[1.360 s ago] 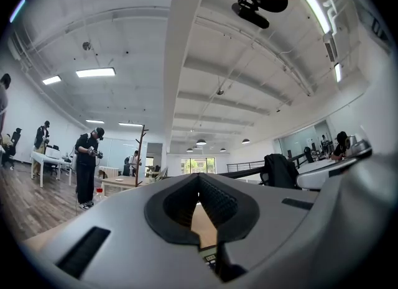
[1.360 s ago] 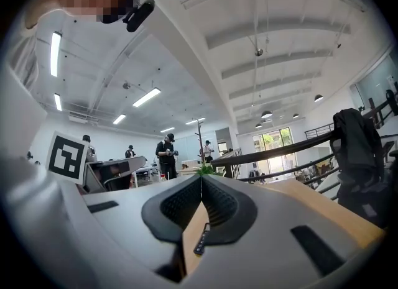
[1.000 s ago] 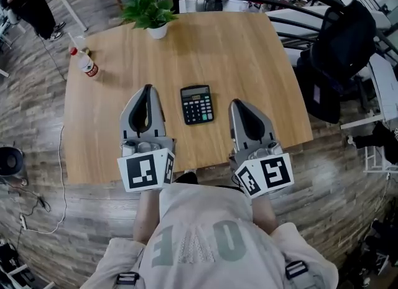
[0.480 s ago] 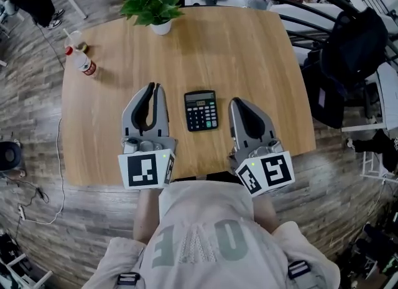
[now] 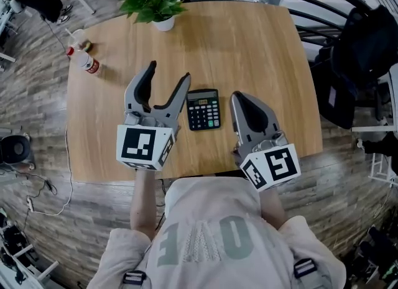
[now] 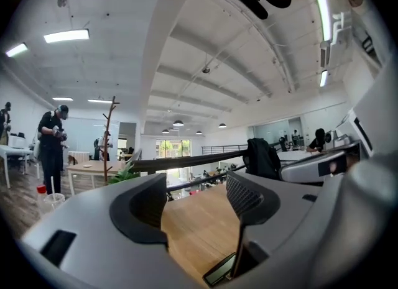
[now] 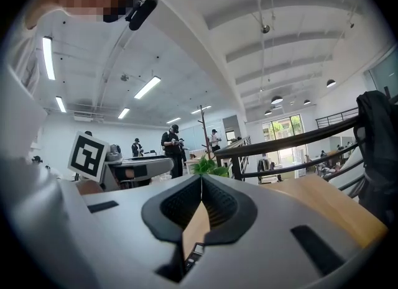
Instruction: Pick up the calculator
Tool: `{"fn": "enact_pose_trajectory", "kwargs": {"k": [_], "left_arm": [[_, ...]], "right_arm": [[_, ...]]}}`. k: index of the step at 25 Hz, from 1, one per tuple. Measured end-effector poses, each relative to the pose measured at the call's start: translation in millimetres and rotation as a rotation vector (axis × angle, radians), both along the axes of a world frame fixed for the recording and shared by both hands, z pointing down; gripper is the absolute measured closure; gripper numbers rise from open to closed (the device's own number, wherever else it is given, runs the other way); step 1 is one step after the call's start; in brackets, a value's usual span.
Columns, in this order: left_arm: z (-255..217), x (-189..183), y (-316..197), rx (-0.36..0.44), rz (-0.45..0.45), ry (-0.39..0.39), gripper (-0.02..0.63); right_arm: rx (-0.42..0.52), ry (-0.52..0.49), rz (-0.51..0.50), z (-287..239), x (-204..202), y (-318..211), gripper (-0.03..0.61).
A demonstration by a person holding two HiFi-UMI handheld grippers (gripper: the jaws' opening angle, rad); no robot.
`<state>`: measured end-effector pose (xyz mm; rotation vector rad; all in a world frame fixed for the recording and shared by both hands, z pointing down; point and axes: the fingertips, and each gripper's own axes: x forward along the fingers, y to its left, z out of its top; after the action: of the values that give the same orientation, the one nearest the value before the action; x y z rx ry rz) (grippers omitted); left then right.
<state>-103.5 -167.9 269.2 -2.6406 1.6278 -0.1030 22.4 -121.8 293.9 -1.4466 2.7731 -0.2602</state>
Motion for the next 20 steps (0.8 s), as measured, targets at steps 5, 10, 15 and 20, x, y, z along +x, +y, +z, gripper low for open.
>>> {"fn": "enact_pose_trajectory", "kwargs": {"k": [5, 10, 15, 20], "left_arm": [[21, 29, -32, -0.109, 0.197, -0.134, 0.328], [80, 61, -47, -0.390, 0.542, -0.276, 0.330], [151, 82, -34, -0.695, 0.909, -0.439, 0.330], [215, 86, -25, -0.992, 1.077, -0.540, 0.337]], "right_arm": [[-0.029, -0.001, 0.009, 6, 14, -5, 0.560], [-0.054, 0.007, 0.021, 15, 27, -8, 0.558], [-0.086, 0.011, 0.036, 26, 36, -11, 0.559], [-0.137, 0.020, 0.043, 41, 38, -22, 0.558]]}}
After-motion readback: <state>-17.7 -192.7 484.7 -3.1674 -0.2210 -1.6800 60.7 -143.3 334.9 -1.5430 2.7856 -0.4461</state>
